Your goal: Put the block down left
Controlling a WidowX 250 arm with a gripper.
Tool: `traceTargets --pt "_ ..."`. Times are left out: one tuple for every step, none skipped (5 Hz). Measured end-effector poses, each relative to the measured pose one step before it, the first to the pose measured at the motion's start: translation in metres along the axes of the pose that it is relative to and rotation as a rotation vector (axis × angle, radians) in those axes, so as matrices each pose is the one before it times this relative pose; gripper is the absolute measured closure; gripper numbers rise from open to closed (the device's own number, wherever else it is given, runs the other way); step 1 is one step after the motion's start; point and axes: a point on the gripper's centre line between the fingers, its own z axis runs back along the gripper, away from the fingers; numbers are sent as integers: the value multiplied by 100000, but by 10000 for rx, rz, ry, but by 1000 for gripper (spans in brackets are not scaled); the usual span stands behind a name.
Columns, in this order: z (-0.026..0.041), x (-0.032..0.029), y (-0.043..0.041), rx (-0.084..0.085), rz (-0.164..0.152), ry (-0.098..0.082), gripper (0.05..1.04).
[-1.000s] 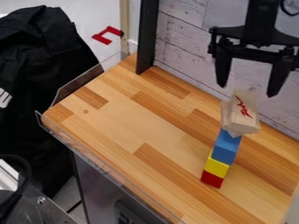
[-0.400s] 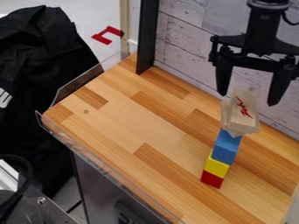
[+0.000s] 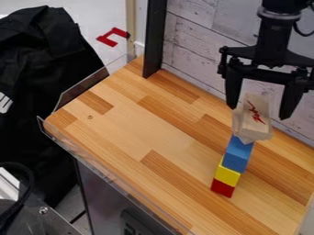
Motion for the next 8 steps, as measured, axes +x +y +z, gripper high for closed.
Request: traceTargets --pt "-564 37 69 53 17 173 83" --pt "-277 -3 34 13 -14 109 83" --pt "-716 48 174 133 41 235 83" --pt "-21 -38 -34 16 77 29 121" --pt "9 29 -13 -35 87 -2 398" --pt "10 148 -49 -57 51 -77 566" --pt "18 101 3 -51 56 -31 566" --pt "411 -14 469 96 86 -165 566"
